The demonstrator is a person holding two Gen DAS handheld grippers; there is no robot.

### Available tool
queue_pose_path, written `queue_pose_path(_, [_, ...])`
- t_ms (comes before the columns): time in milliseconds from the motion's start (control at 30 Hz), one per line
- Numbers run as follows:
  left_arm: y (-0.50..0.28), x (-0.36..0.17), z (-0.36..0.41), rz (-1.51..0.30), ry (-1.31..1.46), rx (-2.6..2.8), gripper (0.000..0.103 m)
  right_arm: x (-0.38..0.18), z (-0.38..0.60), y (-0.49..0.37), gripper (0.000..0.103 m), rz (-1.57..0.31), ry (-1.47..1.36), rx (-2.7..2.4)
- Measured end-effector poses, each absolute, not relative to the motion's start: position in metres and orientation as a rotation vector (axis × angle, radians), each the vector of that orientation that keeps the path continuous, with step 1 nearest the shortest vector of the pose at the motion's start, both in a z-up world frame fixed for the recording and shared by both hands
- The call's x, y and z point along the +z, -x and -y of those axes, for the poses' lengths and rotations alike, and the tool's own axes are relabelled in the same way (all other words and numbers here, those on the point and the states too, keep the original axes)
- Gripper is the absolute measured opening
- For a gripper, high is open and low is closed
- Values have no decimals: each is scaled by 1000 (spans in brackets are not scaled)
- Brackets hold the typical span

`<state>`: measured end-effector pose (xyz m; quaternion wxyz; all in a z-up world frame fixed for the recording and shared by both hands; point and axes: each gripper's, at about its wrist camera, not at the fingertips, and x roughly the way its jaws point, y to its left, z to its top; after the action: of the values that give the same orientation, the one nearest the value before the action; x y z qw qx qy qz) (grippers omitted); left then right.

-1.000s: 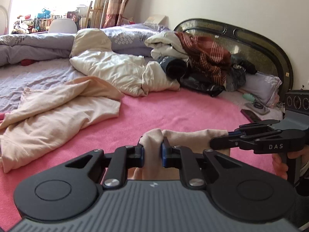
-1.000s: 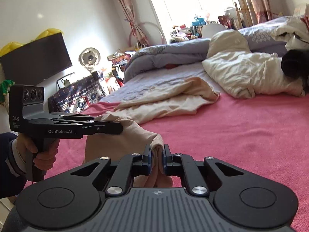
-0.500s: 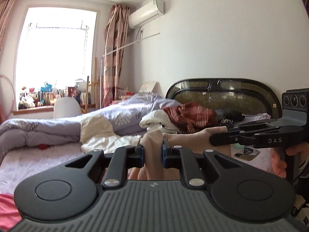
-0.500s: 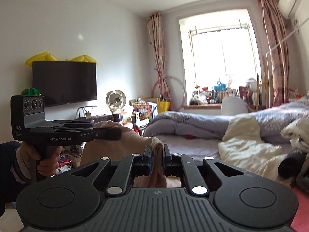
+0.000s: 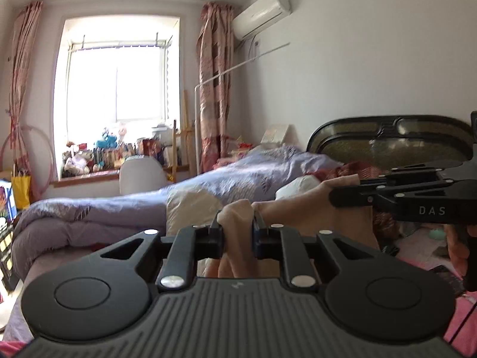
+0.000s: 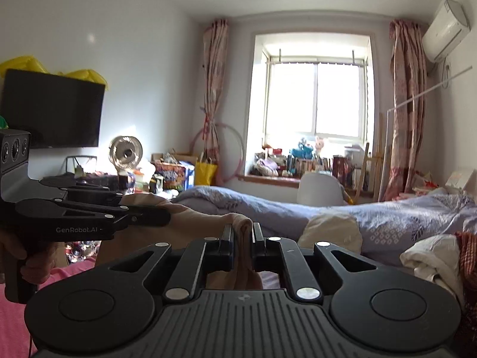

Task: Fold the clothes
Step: 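Lift the held pants with both grippers and carry them over the lavender sheet, then open both grippers and drop the pants onto the bed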

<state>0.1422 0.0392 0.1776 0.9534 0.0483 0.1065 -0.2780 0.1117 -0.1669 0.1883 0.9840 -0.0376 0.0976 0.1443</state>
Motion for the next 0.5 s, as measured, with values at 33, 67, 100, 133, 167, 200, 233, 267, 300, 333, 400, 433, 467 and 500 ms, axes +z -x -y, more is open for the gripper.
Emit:
queue_pose_path(33, [-167, 157, -35, -261, -97, -541, 22, 168, 164, -138, 11, -234, 79, 284])
queue_pose_path(67, [-192, 135, -31, -308, -96, -516, 22, 146, 161, -164, 11, -272, 81, 279])
queue_pose_path(100, [-215, 115, -28, -350, -101, -495, 22, 122, 158, -188, 12, -314, 82, 275])
queue_pose_path(133, [-238, 89, -25, -401, -113, -470, 22, 98, 154, -211, 11, -356, 82, 271])
queue_pose_path(167, [-258, 65, -22, -451, -124, -450, 22, 74, 151, -233, 11, -398, 81, 267])
queue_pose_path(200, [-275, 41, -19, -500, -134, -431, 22, 51, 148, -253, 11, -436, 73, 262])
queue_pose_path(233, [-288, 17, -17, -548, -139, -414, 24, 30, 146, -272, 12, -473, 62, 258])
queue_pose_path(267, [-300, -8, -16, -596, -142, -396, 24, 11, 145, -280, 12, -500, 55, 254])
queue_pose_path(300, [-311, -27, -13, -640, -139, -382, 25, -7, 144, -285, 12, -524, 50, 250])
queue_pose_path(333, [-316, -46, -13, -675, -135, -363, 28, -24, 144, -291, 12, -547, 44, 247])
queue_pose_path(400, [-324, -79, -15, -723, -133, -329, 39, -60, 143, -301, 15, -595, 32, 239])
queue_pose_path(433, [-327, -90, -15, -734, -136, -318, 44, -77, 143, -306, 16, -618, 26, 236])
queue_pose_path(467, [-328, -95, -18, -712, -130, -321, 46, -95, 142, -312, 23, -642, 21, 232])
queue_pose_path(500, [-328, -95, -22, -707, -116, -325, 47, -113, 142, -317, 24, -666, 15, 228])
